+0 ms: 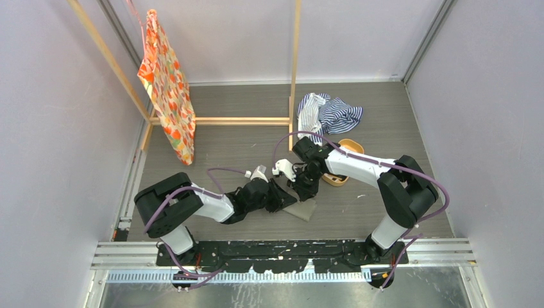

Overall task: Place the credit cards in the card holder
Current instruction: Close the card holder at the center of the board.

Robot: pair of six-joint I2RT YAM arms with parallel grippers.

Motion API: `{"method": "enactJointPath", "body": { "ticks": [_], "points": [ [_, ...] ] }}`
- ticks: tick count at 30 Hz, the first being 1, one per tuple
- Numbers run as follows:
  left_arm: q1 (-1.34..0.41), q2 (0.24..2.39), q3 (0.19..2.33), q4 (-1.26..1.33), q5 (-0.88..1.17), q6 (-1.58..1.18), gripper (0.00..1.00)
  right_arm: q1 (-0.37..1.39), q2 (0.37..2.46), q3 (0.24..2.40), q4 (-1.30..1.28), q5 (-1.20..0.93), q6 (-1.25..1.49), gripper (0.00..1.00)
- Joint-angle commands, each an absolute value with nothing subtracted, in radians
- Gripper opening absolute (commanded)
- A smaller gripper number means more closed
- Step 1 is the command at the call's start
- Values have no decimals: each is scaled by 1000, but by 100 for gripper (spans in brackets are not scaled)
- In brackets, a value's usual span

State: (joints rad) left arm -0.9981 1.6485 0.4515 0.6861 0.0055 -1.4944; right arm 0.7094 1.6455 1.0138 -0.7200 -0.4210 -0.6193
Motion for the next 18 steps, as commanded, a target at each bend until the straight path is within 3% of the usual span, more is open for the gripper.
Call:
{"method": "enactJointPath", "body": {
  "ticks": [1,18],
  "points": [
    [-991,1683,467,715,27,-1502,18,717,1662,1042,-706,-451,-629,14],
    [-991,1660,463,734,14,-1518,21,718,1666,1043,-706,-455,-627,14]
  ]
}}
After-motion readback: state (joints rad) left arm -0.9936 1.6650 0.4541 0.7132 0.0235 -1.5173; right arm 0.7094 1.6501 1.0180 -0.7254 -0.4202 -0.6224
